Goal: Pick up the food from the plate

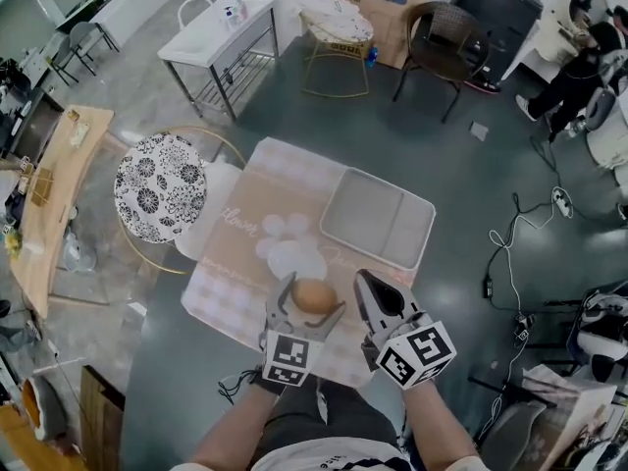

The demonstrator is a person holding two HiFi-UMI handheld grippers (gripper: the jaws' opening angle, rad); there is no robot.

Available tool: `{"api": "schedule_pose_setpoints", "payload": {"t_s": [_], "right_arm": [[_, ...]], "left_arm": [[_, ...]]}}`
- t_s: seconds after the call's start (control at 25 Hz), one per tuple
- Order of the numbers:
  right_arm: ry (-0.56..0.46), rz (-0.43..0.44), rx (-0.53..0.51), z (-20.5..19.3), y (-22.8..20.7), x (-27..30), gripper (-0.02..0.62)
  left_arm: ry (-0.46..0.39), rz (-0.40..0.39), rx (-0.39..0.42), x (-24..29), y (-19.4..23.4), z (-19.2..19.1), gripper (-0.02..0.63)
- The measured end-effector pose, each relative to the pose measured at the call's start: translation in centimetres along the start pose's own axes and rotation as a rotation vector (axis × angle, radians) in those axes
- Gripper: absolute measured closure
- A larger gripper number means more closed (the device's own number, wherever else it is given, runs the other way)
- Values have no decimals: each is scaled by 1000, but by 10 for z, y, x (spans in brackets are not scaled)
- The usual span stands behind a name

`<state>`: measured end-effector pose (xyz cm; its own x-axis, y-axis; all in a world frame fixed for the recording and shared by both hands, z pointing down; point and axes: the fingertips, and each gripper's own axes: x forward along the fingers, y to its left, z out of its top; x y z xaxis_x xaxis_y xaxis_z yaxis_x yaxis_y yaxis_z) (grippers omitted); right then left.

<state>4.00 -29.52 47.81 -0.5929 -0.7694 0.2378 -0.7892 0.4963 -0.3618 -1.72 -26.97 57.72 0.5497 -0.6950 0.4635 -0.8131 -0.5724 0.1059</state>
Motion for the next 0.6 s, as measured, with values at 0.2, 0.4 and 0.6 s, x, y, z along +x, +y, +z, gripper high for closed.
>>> {"api": "schedule_pose_setpoints", "payload": {"t_s": [0.2, 0.4, 0.6], "right_arm": [[-23, 8, -25, 28, 9, -25, 581], [-44, 25, -47, 51, 19, -47, 581], [-59, 39, -61, 64, 31, -69, 581]], "left_arm": [[-44, -8, -5, -26, -22, 43, 160], [-64, -2, 6, -52, -46, 72, 160], [-67, 1, 19, -80, -68, 93, 160]]}}
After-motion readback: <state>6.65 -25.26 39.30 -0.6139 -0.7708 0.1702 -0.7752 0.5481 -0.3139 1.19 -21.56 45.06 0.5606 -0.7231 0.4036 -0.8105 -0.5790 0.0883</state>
